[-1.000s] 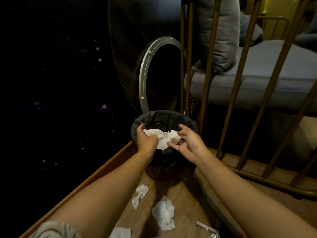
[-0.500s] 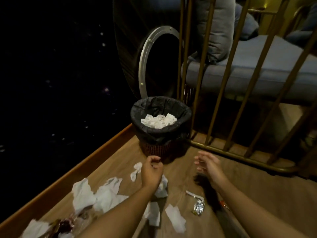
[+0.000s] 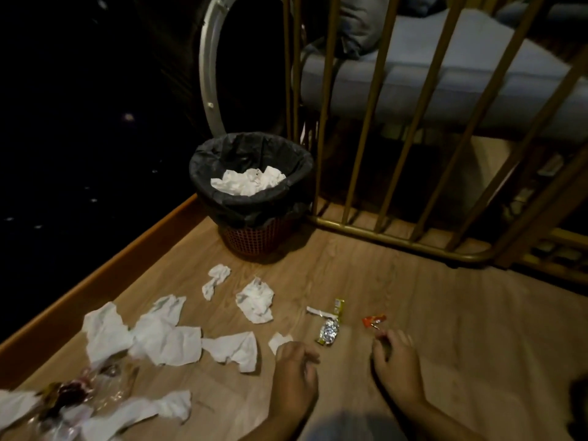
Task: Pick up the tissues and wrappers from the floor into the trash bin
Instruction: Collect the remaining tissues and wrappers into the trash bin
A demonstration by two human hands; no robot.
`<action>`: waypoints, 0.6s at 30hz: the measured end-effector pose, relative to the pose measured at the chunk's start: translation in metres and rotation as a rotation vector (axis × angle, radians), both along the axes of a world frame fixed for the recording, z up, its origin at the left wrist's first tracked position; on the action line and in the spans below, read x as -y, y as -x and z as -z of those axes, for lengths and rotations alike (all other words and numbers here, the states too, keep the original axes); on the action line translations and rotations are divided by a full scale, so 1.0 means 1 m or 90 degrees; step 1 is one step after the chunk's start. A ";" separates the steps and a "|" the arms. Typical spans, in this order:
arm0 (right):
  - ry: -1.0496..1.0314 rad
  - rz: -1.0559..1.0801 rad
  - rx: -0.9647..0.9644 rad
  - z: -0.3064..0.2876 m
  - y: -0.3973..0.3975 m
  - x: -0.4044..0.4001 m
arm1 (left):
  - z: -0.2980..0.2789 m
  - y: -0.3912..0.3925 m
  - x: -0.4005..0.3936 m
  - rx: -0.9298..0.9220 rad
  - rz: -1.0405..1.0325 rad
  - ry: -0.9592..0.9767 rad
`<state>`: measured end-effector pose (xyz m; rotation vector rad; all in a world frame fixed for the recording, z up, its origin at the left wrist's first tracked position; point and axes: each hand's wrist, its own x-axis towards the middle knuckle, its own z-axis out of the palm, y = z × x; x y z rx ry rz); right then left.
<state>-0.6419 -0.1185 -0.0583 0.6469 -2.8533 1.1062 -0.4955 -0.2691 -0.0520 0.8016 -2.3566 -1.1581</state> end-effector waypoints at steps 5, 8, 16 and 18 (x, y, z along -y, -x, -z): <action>-0.139 0.021 -0.006 0.019 0.005 -0.007 | 0.013 0.022 -0.011 0.030 0.130 0.064; -0.148 -0.001 -0.002 0.022 0.017 -0.002 | 0.016 0.045 -0.010 0.135 0.248 0.143; -0.144 -0.231 0.007 0.033 0.040 0.007 | 0.019 0.090 0.010 0.271 0.312 0.337; -0.108 -0.231 0.036 0.039 0.040 0.003 | 0.024 0.086 0.012 0.240 0.299 0.362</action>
